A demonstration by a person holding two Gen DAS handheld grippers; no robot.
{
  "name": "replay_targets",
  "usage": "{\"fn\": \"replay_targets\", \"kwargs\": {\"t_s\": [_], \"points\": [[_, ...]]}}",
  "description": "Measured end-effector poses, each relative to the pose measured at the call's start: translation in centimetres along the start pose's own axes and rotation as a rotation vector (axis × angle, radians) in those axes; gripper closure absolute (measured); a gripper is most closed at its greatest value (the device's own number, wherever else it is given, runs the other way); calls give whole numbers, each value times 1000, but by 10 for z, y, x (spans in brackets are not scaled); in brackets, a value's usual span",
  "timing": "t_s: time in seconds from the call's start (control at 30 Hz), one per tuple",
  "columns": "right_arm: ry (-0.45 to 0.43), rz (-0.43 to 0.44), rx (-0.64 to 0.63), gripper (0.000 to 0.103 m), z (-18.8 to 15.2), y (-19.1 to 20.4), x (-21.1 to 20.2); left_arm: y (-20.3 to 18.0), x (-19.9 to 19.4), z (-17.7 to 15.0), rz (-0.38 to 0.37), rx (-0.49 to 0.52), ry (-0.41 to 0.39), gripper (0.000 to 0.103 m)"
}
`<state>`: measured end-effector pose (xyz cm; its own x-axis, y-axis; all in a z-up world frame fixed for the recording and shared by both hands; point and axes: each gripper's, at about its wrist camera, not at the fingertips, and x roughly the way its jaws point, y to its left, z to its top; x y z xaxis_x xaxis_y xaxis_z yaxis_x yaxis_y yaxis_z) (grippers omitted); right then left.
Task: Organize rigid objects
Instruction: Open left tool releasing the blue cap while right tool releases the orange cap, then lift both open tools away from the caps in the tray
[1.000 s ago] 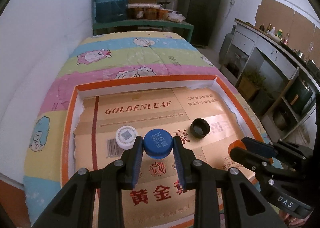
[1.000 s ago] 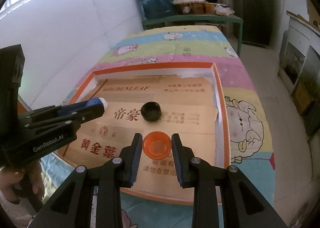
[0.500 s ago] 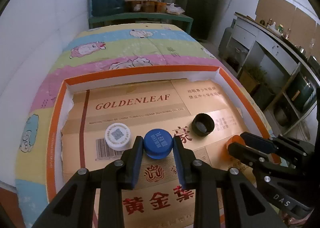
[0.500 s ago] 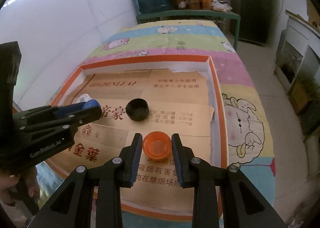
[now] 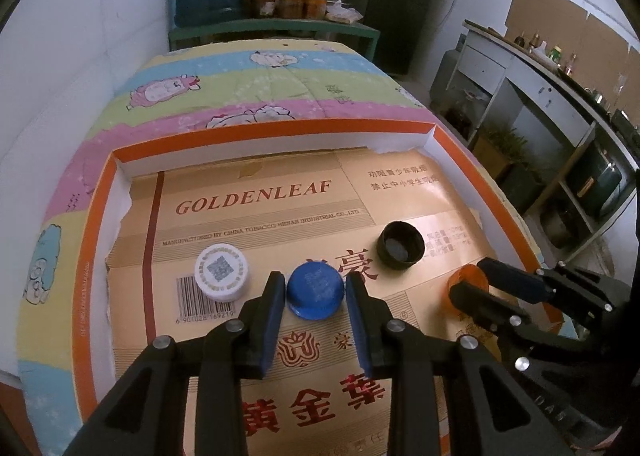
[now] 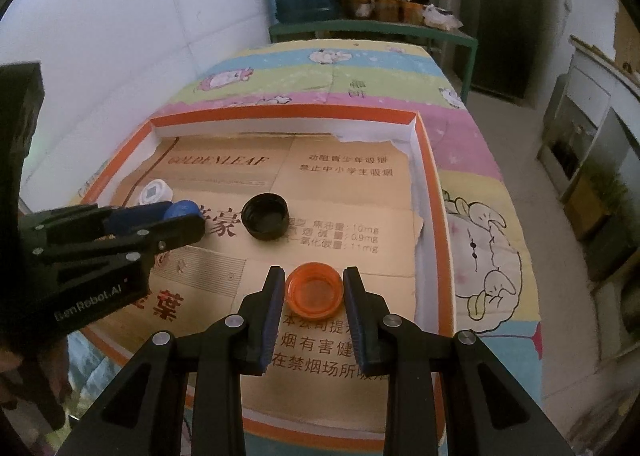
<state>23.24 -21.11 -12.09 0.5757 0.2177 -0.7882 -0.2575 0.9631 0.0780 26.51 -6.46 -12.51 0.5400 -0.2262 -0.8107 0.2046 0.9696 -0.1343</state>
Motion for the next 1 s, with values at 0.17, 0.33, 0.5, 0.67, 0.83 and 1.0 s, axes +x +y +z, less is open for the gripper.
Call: {"fn": "replay_targets", "kwargs": {"t_s": [0.17,0.33,0.5,0.67,0.83,1.0], "points": [[12,-1,-14,61,-3,2,2,-1,-3,0,5,-2,6,57],[-6,-10,-15,53,-3,3,-2,-2,-10,-2,8,-2,1,55],[-11,-12,-7,53,-6,3,-8,-2,-23,-7,11,2,-24,55],[-16,-14,-3,53,-10,6,-14,-3,-35,-10,8,5,-36,55],[-24,-15,-1,53,-12,8,-23,-3,-51,-16,21,-1,-65,55],[-37,-16,0,53,-15,13,-34,1,-72,-23,35,-20,-124,55]]}}
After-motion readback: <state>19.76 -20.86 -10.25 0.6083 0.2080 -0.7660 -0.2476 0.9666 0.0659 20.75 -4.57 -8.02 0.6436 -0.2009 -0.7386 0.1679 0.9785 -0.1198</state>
